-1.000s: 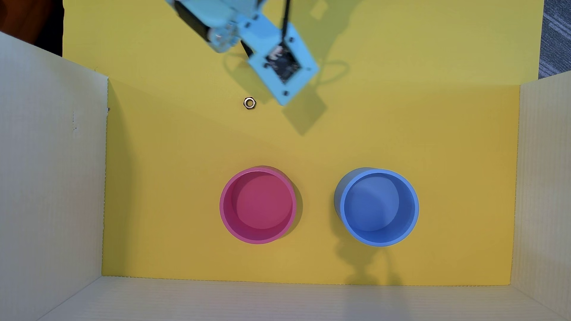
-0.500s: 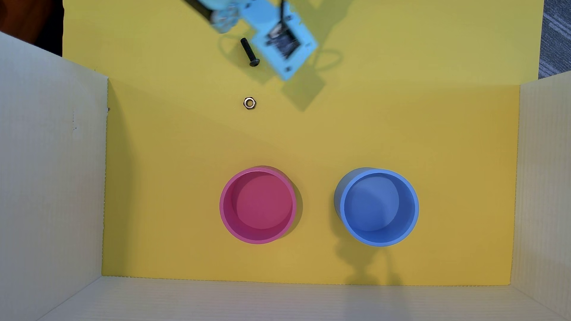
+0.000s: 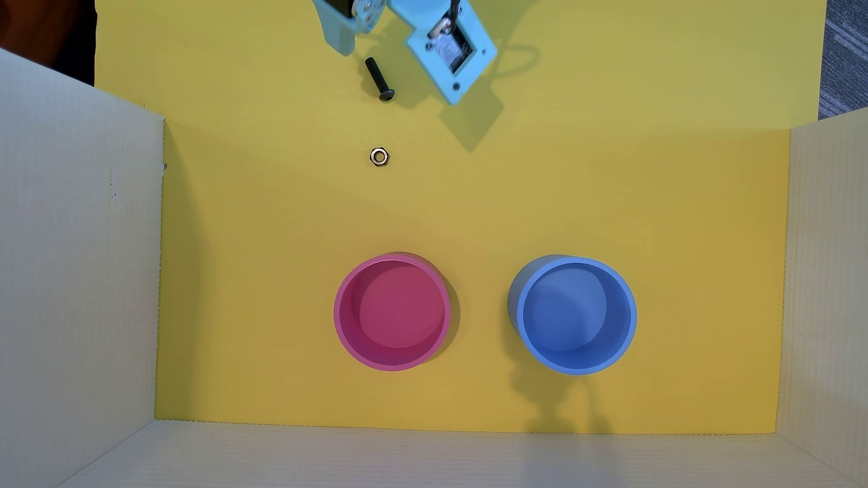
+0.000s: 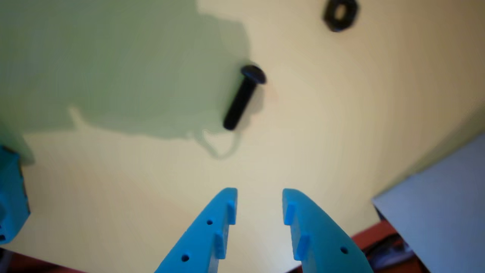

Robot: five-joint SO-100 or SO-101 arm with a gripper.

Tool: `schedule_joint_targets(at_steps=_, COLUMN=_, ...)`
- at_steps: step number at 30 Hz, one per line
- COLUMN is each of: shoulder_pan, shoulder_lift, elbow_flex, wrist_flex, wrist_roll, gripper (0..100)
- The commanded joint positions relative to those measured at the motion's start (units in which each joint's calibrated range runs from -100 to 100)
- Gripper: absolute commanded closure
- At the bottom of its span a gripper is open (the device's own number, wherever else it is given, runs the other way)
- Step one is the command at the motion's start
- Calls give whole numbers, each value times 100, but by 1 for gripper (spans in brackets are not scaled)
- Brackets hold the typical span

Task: Pick up the bolt and place it in the pink box

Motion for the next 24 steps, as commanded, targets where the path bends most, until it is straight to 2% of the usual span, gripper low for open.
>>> schedule_joint_targets(at_steps=1, shoulder_pan=-272, shoulder_lift=360, elbow_flex=219, wrist_flex=-426, wrist_roll=-41, gripper=91)
schedule_joint_targets(at_steps=8, shoulder_pan=-345, shoulder_lift=738, elbow_flex=381, wrist_flex=-829, wrist_roll=-56, gripper=91)
schedule_joint_targets(at_steps=24, shoulder_pan=-309, shoulder_lift=1201, elbow_flex=300, wrist_flex=-907, wrist_roll=-202, gripper=91)
